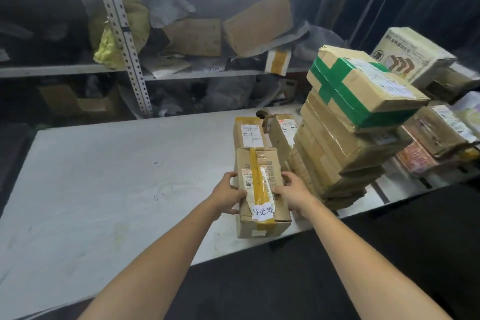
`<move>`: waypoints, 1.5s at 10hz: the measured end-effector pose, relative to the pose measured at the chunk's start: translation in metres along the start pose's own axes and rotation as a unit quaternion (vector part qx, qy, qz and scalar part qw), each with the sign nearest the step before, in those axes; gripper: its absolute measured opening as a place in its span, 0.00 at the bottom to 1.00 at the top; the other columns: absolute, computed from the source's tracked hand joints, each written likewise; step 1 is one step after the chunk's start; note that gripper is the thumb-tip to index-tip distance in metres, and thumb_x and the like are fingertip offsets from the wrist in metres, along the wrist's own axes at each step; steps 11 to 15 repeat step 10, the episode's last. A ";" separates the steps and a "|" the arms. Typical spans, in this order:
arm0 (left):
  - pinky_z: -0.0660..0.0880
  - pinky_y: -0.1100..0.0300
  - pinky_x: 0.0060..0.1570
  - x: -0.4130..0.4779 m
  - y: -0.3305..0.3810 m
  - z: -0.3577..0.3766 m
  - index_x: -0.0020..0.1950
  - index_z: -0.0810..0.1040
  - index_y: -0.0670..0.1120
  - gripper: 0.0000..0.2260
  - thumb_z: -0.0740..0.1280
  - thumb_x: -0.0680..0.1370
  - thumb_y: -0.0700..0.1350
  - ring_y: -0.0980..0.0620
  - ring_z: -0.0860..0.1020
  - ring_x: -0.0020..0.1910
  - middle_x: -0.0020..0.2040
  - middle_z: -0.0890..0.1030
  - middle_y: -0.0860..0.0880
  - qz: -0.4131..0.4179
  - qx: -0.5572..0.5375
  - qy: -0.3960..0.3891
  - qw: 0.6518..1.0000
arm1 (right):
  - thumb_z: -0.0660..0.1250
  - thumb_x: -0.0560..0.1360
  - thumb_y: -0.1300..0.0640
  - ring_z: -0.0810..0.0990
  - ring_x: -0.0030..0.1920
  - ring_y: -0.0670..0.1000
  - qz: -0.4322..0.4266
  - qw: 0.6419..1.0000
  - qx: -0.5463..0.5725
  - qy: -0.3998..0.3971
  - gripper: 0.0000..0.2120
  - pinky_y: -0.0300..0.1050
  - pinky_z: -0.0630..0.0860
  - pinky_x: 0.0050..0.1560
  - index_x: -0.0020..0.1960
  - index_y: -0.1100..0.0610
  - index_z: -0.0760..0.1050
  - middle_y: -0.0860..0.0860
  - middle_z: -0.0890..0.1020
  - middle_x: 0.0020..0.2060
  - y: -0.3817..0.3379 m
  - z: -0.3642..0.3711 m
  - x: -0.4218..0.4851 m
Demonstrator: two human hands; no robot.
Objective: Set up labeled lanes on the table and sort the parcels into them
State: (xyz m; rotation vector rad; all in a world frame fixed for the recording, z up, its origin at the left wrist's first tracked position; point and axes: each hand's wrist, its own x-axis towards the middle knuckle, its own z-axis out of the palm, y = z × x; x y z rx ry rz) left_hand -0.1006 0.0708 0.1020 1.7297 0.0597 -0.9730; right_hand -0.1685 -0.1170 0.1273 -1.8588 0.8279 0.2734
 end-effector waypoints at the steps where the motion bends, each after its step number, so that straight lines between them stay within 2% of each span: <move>1: 0.81 0.42 0.52 0.008 0.000 0.010 0.73 0.60 0.55 0.28 0.69 0.79 0.38 0.47 0.81 0.55 0.53 0.79 0.50 -0.013 -0.004 0.007 1.000 | 0.68 0.78 0.66 0.78 0.50 0.48 -0.004 1.000 -0.021 -0.009 0.28 0.39 0.74 0.40 0.75 0.57 0.64 0.55 0.78 0.65 0.007 -0.008 0.013; 2: 0.82 0.45 0.48 0.015 0.001 0.018 0.73 0.60 0.55 0.28 0.68 0.79 0.37 0.47 0.81 0.55 0.54 0.80 0.49 -0.019 0.000 0.019 1.000 | 0.68 0.78 0.66 0.78 0.56 0.51 -0.014 0.999 -0.032 -0.027 0.29 0.40 0.75 0.45 0.76 0.57 0.63 0.55 0.77 0.66 0.009 -0.014 0.027; 3: 0.81 0.51 0.40 0.020 0.002 0.028 0.75 0.59 0.55 0.30 0.68 0.79 0.37 0.47 0.81 0.55 0.54 0.80 0.49 -0.019 0.004 0.041 0.999 | 0.68 0.78 0.66 0.78 0.62 0.54 -0.017 0.998 -0.037 -0.041 0.30 0.47 0.76 0.55 0.76 0.57 0.62 0.55 0.77 0.67 0.016 -0.015 0.041; 4: 0.81 0.53 0.38 0.022 0.002 0.042 0.75 0.59 0.54 0.30 0.68 0.79 0.37 0.47 0.81 0.56 0.54 0.79 0.50 -0.022 0.006 0.067 0.997 | 0.68 0.77 0.66 0.78 0.56 0.51 -0.030 0.997 -0.050 -0.046 0.27 0.48 0.76 0.57 0.74 0.58 0.65 0.55 0.79 0.63 0.020 -0.017 0.052; 5: 0.82 0.49 0.44 0.025 -0.002 0.057 0.75 0.59 0.54 0.30 0.69 0.79 0.37 0.47 0.81 0.56 0.55 0.79 0.49 -0.028 -0.003 0.089 0.996 | 0.70 0.76 0.65 0.79 0.56 0.53 -0.045 0.996 -0.053 -0.053 0.24 0.53 0.78 0.61 0.70 0.58 0.68 0.54 0.80 0.60 0.027 -0.020 0.062; 6: 0.82 0.48 0.45 0.029 -0.007 0.067 0.76 0.60 0.55 0.30 0.69 0.79 0.38 0.46 0.80 0.56 0.56 0.79 0.49 -0.031 -0.008 0.114 0.993 | 0.72 0.75 0.60 0.80 0.57 0.54 -0.060 0.992 -0.094 -0.052 0.22 0.55 0.79 0.59 0.67 0.55 0.70 0.52 0.81 0.58 0.032 -0.022 0.068; 7: 0.82 0.47 0.46 0.031 -0.008 0.070 0.76 0.61 0.55 0.29 0.69 0.80 0.40 0.47 0.81 0.55 0.55 0.79 0.50 -0.025 -0.007 0.129 0.991 | 0.70 0.76 0.59 0.81 0.53 0.54 -0.081 0.981 -0.172 -0.025 0.17 0.52 0.81 0.53 0.63 0.53 0.71 0.51 0.81 0.55 0.039 -0.018 0.077; 8: 0.80 0.44 0.50 0.028 -0.005 0.066 0.76 0.61 0.55 0.27 0.68 0.80 0.45 0.46 0.78 0.57 0.59 0.78 0.49 -0.034 0.062 0.127 0.989 | 0.68 0.75 0.59 0.81 0.49 0.55 -0.126 0.944 -0.304 0.008 0.15 0.52 0.82 0.49 0.61 0.54 0.71 0.52 0.81 0.52 0.035 -0.021 0.072; 9: 0.80 0.49 0.51 0.024 0.001 0.054 0.75 0.66 0.51 0.23 0.65 0.81 0.50 0.45 0.77 0.57 0.67 0.77 0.46 -0.013 0.193 0.172 0.966 | 0.64 0.77 0.61 0.79 0.54 0.59 -0.199 0.888 -0.414 0.033 0.14 0.50 0.79 0.50 0.63 0.57 0.73 0.56 0.78 0.55 0.018 -0.029 0.056; 10: 0.77 0.50 0.58 0.013 0.009 0.039 0.75 0.67 0.51 0.21 0.62 0.82 0.53 0.45 0.77 0.62 0.68 0.76 0.46 0.009 0.338 0.216 0.916 | 0.60 0.78 0.62 0.78 0.56 0.60 -0.207 0.869 -0.449 0.016 0.15 0.51 0.76 0.51 0.64 0.57 0.72 0.57 0.77 0.58 0.000 -0.035 0.044; 15: 0.77 0.50 0.58 0.013 0.009 0.039 0.75 0.67 0.51 0.21 0.62 0.82 0.53 0.45 0.77 0.62 0.68 0.76 0.46 0.009 0.338 0.216 0.916 | 0.60 0.78 0.62 0.78 0.56 0.60 -0.207 0.869 -0.449 0.016 0.15 0.51 0.76 0.51 0.64 0.57 0.72 0.57 0.77 0.58 0.000 -0.035 0.044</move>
